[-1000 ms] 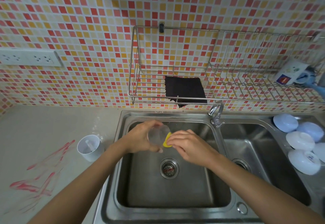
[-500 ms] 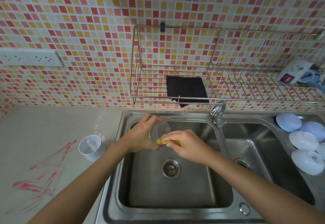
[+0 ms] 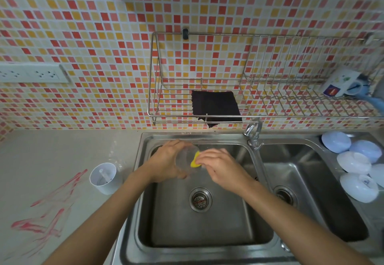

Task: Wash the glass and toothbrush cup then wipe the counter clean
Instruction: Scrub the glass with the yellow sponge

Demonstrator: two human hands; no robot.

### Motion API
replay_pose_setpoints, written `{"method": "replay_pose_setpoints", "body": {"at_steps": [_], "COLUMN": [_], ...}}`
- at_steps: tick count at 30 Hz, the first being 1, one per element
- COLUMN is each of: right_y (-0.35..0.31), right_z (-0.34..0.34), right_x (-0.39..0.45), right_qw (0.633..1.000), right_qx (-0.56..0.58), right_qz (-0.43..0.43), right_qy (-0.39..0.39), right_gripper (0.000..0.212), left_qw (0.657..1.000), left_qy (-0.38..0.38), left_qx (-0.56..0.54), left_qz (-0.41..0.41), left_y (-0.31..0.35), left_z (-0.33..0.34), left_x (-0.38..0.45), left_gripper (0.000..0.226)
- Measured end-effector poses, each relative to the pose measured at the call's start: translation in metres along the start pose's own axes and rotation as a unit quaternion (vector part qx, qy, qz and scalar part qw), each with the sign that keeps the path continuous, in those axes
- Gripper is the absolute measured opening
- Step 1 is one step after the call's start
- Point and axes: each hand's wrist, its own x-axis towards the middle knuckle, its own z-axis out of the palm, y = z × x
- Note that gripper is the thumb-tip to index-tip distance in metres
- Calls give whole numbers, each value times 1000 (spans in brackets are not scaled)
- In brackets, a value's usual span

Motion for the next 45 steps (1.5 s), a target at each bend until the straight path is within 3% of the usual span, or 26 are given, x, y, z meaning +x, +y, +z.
{"method": "replay_pose_setpoints", "body": {"at_steps": [2,6,11,15,19,22,25,31,34,39,45], "right_y": [-1,-1,27,37,40,39,37,51,64,51,-9], "right_z": [0,-1,-10,-16,-12,-11,-11,-1,-4,-32,-75], "right_x": [-4,-17,-52,-73,-83,-80,-68,-52,-57,-47,39], "right_qw": [998,997,990,981,977,973,978,999,999,983,946], "right_qx": [-40,35,39,50,68,94,95,-16,-22,115,222], "right_qz": [-16,24,124,188,204,202,142,-38,-26,81,77], "right_qy": [41,71,49,12,-10,58,116,27,35,120,225], "right_gripper": [35,28,25,20,18,19,21,35,38,24,11], "left_qw": [1000,999,997,997,996,996,998,999,999,993,979], "left_qy": [19,19,22,27,33,23,3,-14,2,72,135], "left_qx": [0,15,-15,-25,-49,-59,-43,-34,-35,-55,-121], "left_qz": [-9,-33,-76,-64,-64,-63,-48,-7,-14,-70,-88], "left_y": [3,0,-10,2,12,15,20,27,26,13,7], "left_z": [-3,-2,14,30,43,51,56,69,70,61,48], "left_x": [3,5,4,12,24,32,38,49,48,28,8], "left_gripper": [90,92,93,87,83,84,84,87,91,87,81]}}
